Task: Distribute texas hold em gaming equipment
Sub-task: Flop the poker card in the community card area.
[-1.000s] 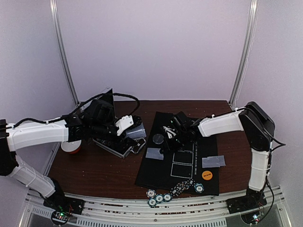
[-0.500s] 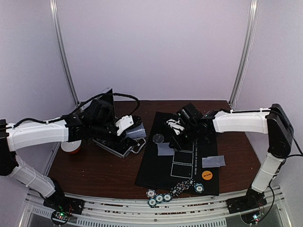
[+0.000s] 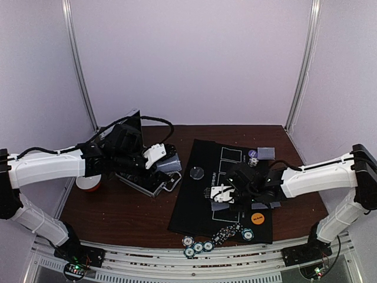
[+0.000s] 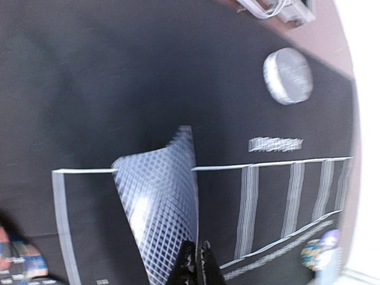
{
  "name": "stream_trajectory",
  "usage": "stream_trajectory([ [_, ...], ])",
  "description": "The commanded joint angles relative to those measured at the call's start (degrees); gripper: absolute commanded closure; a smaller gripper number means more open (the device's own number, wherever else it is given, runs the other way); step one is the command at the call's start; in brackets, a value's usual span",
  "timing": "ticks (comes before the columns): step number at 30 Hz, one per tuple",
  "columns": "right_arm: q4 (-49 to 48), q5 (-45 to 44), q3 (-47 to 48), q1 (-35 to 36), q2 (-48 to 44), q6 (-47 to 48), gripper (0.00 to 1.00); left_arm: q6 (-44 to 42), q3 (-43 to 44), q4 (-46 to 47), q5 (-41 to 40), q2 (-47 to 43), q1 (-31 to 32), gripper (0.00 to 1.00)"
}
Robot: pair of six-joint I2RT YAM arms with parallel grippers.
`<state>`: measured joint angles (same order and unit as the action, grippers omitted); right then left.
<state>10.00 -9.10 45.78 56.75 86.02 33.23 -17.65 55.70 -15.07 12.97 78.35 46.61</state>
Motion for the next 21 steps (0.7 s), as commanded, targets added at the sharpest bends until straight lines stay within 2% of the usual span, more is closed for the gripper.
stream_trajectory([
  [1, -11.94, -7.46, -1.63, -0.22, -3.05, 11.12, 1.0, -0.63, 0.55, 1.89, -0.22, -0.21, 0.28, 0.48],
  [6, -17.08, -3.78, -7.14, 0.04, -5.62, 22.36, 1.0, -0.72, 0.46, 1.91, -0.21, -0.26, 0.24, 0.48],
  [9, -20.06, -2.87, -11.4, 0.15, -6.14, 26.03, 1.0, -0.81, 0.45, 1.89, -0.31, -0.3, 0.24, 0.48],
  [14, -16.23, 3.2, -16.49, 0.97, -7.64, 34.98, 1.0, -0.81, 0.29, 2.06, -0.18, -0.3, 0.24, 0.48],
  [21, -8.86, 10.01, -15.88, 1.07, -9.1, 38.38, 1.0, -0.82, 0.29, 2.06, 0.08, -0.05, 0.24, 0.48],
])
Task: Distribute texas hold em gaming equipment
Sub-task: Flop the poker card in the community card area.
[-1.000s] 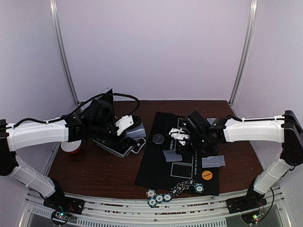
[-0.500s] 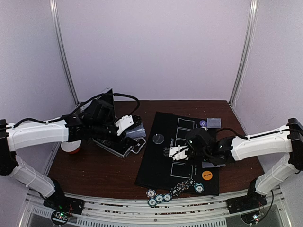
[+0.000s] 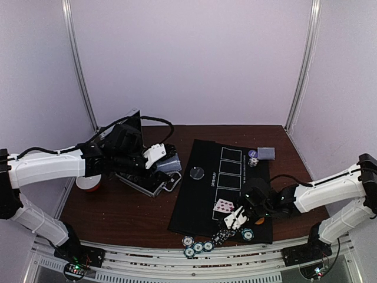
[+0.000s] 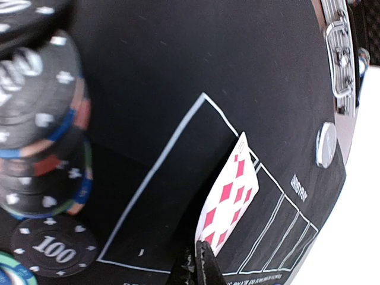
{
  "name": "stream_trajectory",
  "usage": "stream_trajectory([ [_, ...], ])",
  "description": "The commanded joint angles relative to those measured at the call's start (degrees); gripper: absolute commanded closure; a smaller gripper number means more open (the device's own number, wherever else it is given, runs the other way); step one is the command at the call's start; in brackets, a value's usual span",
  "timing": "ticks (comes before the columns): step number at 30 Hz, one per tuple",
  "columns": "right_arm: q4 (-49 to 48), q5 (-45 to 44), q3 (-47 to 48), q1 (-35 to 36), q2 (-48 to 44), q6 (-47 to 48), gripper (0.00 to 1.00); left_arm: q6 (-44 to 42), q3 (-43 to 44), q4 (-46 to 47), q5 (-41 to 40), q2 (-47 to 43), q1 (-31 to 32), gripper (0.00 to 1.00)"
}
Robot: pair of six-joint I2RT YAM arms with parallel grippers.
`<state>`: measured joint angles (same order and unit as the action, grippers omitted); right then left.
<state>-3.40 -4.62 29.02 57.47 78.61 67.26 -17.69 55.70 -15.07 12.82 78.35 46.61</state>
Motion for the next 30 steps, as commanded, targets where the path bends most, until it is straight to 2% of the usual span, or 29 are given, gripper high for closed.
stream_trajectory([
  [1, 4.67, 6.14, 1.09, 0.39, -1.78, 4.95, 1.0, -0.77, 0.39, 2.06, 0.34, 0.03, 0.24, 0.48],
  [12, 8.4, 9.32, 5.86, 0.28, 2.09, 8.75, 1.0, -0.83, 0.33, 1.89, 0.29, -0.11, 0.24, 0.48],
  [18, 11.6, 7.93, 5.2, 0.28, 0.96, 11.07, 1.0, -0.9, 0.29, 1.89, 0.43, -0.3, 0.24, 0.48],
  [20, 12.04, 7.08, 5.04, 0.3, 0.19, 11.35, 0.94, -0.86, 0.28, 1.89, 0.37, -0.21, 0.24, 0.48],
  [26, 12.76, 4.83, 5.55, 0.35, -2.55, 11.15, 0.65, -0.86, 0.33, 1.89, 0.54, -0.04, 0.24, 0.48],
  [30, 13.85, 2.24, 6.99, 0.27, -5.45, 10.33, 0.53, -0.85, 0.29, 1.89, 0.66, 0.05, 0.25, 0.48],
])
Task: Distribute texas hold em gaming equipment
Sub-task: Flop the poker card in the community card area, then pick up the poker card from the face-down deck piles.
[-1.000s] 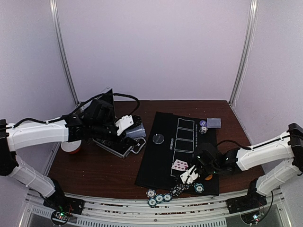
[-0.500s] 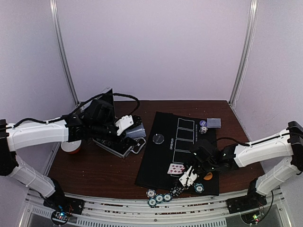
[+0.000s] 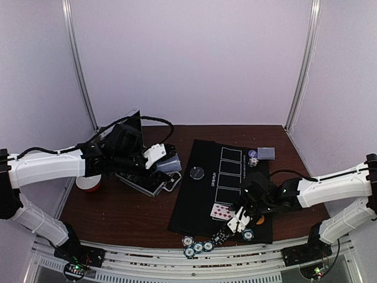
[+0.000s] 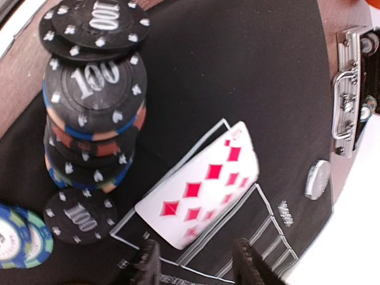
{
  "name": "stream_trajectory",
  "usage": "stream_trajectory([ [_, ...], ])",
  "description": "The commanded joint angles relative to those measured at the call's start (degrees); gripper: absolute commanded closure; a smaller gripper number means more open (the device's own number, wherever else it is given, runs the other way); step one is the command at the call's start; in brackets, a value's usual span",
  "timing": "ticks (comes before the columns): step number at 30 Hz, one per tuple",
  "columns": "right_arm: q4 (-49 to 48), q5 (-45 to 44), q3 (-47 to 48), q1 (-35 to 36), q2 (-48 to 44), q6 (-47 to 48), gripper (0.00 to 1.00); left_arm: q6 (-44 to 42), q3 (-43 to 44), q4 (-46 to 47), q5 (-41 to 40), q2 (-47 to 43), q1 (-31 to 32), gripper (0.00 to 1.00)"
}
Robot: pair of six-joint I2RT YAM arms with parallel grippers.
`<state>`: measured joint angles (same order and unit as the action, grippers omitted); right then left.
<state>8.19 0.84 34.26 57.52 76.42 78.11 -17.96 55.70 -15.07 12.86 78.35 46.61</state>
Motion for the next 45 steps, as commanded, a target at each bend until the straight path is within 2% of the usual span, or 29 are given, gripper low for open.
stream_trajectory([
  [1, 1.37, -4.31, 1.81, 0.3, -4.64, -1.18, 0.49, -0.59, 0.35, 1.89, 0.6, 0.05, 0.24, 0.47],
  [4, -8.28, -6.71, 1.08, 0.14, -10.69, -8.6, 0.39, -0.6, 0.43, 1.94, 0.64, 0.05, 0.24, 0.47],
  [5, -14.49, -6.73, 0.87, -0.12, -13.47, -13.62, 0.31, -0.54, 0.4, 1.92, 0.74, 0.05, 0.24, 0.47],
  [6, -20.32, -6.96, 0.75, -0.49, -15.44, -19.85, 0.2, -0.52, 0.4, 1.89, 0.81, 0.05, 0.24, 0.47],
  [7, -25.25, -7.77, 0.89, -0.89, -16.78, -30.9, 0.08, -0.51, 0.38, 1.93, 0.77, 0.05, 0.25, 0.48],
  [8, -28.47, -8.55, 1.77, -1.54, -17.41, -39.77, 0.01, -0.5, 0.45, 1.93, 0.83, 0.05, 0.24, 0.48],
  [11, -24.16, -5.09, 9.45, -4.35, -14.95, -62.21, 0.0, -0.63, 0.46, 1.91, 0.93, 0.14, 0.28, 0.48],
  [15, -15.15, 14.04, 23.09, -9.33, -2.76, -85.69, 0.0, -0.7, 0.55, 1.8, 1.63, 0.23, 0.25, 0.48],
  [18, -17.28, 28.03, 28.85, -11.16, 5.24, -98.2, 0.0, -0.68, 0.55, 1.8, 1.67, 0.23, 0.24, 0.47],
  [20, -20.46, 32.5, 31.43, -10.8, 11.25, -104.93, 0.0, -0.72, 0.57, 1.8, 2.01, 0.25, 0.24, 0.48],
  [23, -21.98, 35.76, 35.25, -10.23, 16.83, -108.09, 0.0, -0.68, 0.63, 1.82, 1.72, 0.1, 0.24, 0.48],
  [31, -21.4, 34.24, 38.71, -9.19, 22.45, -106.47, 0.02, -0.87, 0.46, 1.84, 1.44, -0.14, 0.24, 0.48],
  [37, -13.13, 28.29, 43.26, -7.45, 26.12, -101.18, 0.04, -0.85, 0.55, 1.8, 1.62, -0.12, 0.24, 0.48],
  [45, -5.77, 23.17, 44.76, -7.44, 24.3, -96.05, 0.19, -0.85, 0.46, 1.8, 1.79, -0.39, 0.25, 0.48],
])
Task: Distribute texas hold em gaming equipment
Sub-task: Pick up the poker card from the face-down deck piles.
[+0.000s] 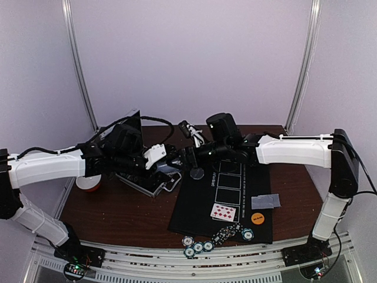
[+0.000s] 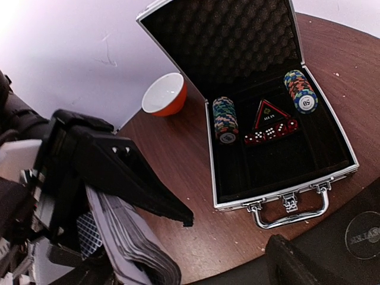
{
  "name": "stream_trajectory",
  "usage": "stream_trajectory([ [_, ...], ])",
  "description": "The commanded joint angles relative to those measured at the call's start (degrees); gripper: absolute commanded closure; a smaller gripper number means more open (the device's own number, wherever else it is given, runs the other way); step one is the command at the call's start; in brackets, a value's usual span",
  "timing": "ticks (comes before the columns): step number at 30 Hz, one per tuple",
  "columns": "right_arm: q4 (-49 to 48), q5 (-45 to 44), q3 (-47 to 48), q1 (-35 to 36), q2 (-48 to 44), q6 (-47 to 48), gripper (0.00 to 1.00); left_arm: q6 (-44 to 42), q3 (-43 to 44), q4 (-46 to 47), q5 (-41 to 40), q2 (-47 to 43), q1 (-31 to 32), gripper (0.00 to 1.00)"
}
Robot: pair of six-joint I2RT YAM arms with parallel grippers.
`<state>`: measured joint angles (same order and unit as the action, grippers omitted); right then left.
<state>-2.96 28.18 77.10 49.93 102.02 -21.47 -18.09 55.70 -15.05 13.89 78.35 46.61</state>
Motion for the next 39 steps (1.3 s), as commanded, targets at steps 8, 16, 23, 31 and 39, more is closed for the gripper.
stream_trajectory([
  [8, 9.14, -5.97, 2.42, 0.15, -3.03, 5.05, 0.36, -0.72, 0.46, 1.78, 0.53, -0.48, 0.24, 0.49],
  [16, 9.39, -1.75, 3.59, 0.16, -4.03, 4.78, 0.59, -0.69, 0.38, 1.78, 0.64, -0.33, 0.24, 0.49],
  [23, 13.06, -0.79, 5.7, 0.16, -3.7, 5.07, 0.84, -0.63, 0.41, 1.78, 0.48, -0.21, 0.24, 0.49],
  [31, 19.01, -4.44, 7.62, 0.09, -5.22, 7.84, 0.88, -0.63, 0.38, 1.78, 0.46, -0.13, 0.24, 0.49],
  [39, 22.09, -6.64, 8.45, 0.03, -6.14, 9.38, 0.95, -0.63, 0.37, 1.78, 0.54, -0.12, 0.24, 0.49],
])
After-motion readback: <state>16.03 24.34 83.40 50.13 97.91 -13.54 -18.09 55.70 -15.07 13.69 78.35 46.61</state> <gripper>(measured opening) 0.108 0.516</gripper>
